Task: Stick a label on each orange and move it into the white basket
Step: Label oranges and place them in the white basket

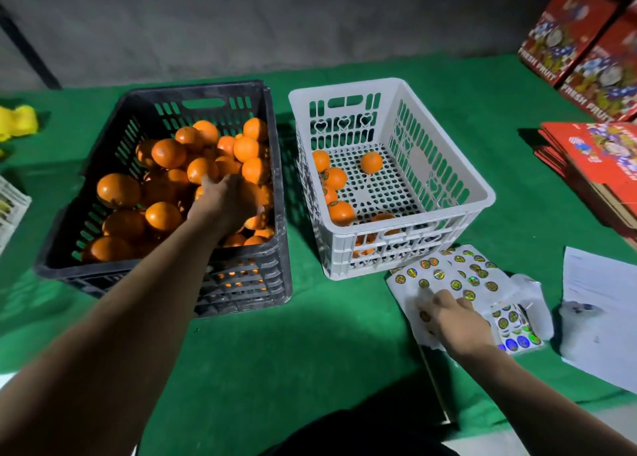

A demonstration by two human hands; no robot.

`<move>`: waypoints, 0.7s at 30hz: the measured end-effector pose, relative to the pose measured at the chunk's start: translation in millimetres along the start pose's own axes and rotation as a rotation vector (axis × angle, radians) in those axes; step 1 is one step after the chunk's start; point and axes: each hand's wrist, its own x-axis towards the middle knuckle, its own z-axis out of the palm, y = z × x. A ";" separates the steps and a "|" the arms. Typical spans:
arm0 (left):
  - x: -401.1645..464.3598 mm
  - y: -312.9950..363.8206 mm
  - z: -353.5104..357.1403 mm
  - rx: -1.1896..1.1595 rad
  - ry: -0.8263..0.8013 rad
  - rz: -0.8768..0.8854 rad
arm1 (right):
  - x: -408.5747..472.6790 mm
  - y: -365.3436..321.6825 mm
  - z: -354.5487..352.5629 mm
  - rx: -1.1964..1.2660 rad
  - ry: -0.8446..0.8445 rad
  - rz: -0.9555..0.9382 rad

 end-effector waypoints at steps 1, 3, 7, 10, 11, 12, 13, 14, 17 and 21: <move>-2.6 1.5 -2.4 0.007 0.075 0.078 | 0.1 0.9 2.5 -0.050 0.000 -0.039; -14.1 5.2 -5.3 -0.136 0.242 0.243 | -3.5 1.4 2.5 -0.120 0.010 -0.098; -69.5 20.4 10.3 -0.410 0.354 0.561 | -1.6 2.6 7.1 -0.218 -0.036 -0.093; -114.5 25.1 42.5 -0.573 0.175 0.637 | -2.3 -2.6 3.0 -0.222 -0.059 -0.081; -125.3 26.1 54.1 -0.560 0.123 0.628 | -1.4 -3.4 2.7 -0.220 -0.052 -0.083; -134.1 25.9 66.4 -0.527 0.077 0.626 | -1.5 -4.9 0.7 -0.226 -0.053 -0.083; -140.2 23.4 79.2 -0.520 0.027 0.630 | -0.7 -5.2 0.7 -0.229 -0.051 -0.081; -144.9 19.8 91.4 -0.541 -0.028 0.628 | 0.4 -4.9 1.4 -0.232 -0.056 -0.072; -153.7 11.6 112.9 -0.637 -0.162 0.535 | 4.0 -6.4 2.7 -0.227 -0.050 -0.051; -158.2 8.1 122.5 -0.676 -0.233 0.464 | 9.3 -9.3 -0.2 -0.183 -0.090 -0.043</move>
